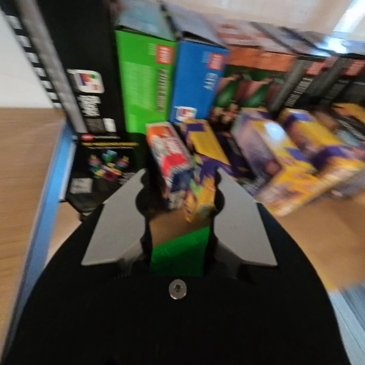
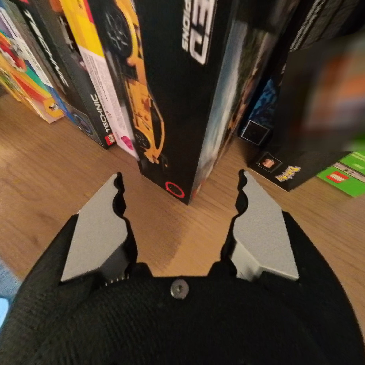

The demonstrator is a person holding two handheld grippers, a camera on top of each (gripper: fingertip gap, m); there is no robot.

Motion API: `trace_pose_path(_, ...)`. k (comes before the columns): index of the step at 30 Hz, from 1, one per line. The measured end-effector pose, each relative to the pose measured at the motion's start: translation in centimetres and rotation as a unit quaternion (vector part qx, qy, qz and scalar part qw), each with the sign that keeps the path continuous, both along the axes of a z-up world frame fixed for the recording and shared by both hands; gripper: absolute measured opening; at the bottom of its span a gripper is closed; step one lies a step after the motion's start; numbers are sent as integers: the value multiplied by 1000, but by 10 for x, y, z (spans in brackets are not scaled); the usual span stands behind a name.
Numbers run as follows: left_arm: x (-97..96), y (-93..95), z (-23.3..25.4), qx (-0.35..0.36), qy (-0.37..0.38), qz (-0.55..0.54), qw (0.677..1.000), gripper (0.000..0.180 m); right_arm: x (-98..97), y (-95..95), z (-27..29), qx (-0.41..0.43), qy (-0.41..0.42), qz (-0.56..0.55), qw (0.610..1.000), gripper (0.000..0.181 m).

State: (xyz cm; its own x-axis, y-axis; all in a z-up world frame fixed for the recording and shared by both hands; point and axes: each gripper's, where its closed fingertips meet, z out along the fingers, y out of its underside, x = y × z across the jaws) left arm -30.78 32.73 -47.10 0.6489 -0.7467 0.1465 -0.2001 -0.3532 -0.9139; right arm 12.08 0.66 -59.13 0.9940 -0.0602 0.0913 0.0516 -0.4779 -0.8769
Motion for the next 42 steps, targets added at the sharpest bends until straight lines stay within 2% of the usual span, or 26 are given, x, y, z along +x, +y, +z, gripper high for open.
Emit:
trace_pose_path(2,-2,33,-6,11,22,45,999,83,8,13,-10,-11,-5,13,1000,116)
trace_pose_path(5,-5,75,-17,18,49,81,995,89,17,26,-23,-20,-17,42,999,116)
trace_pose_path(8,-14,110,-36,-3,69,113,991,90,19,33,-35,-36,-21,86,995,112)
trace_pose_path(12,-33,142,-59,-43,84,145,985,91,14,41,-42,-53,-34,137,989,97)
trace_pose_path(17,-50,160,-78,-104,61,175,977,84,16,46,-43,-54,-36,147,987,97)
trace_pose_path(21,-45,162,-99,-150,60,156,974,81,11,52,-42,-35,-27,133,990,96)
trace_pose_path(24,-33,159,-99,-168,25,130,977,71,8,55,-42,-31,-27,129,991,95)
trace_pose_path(25,-30,158,-101,-171,25,124,977,74,6,56,-42,-29,-27,127,991,95)
trace_pose_path(32,-12,149,-104,-195,10,62,979,70,-9,59,-41,-25,-33,135,990,93)
trace_pose_path(36,-10,150,-105,-194,16,55,979,75,-17,63,-41,-21,-31,141,989,92)
trace_pose_path(42,-15,152,-102,-192,5,65,979,72,-16,62,-41,-19,-31,144,989,93)
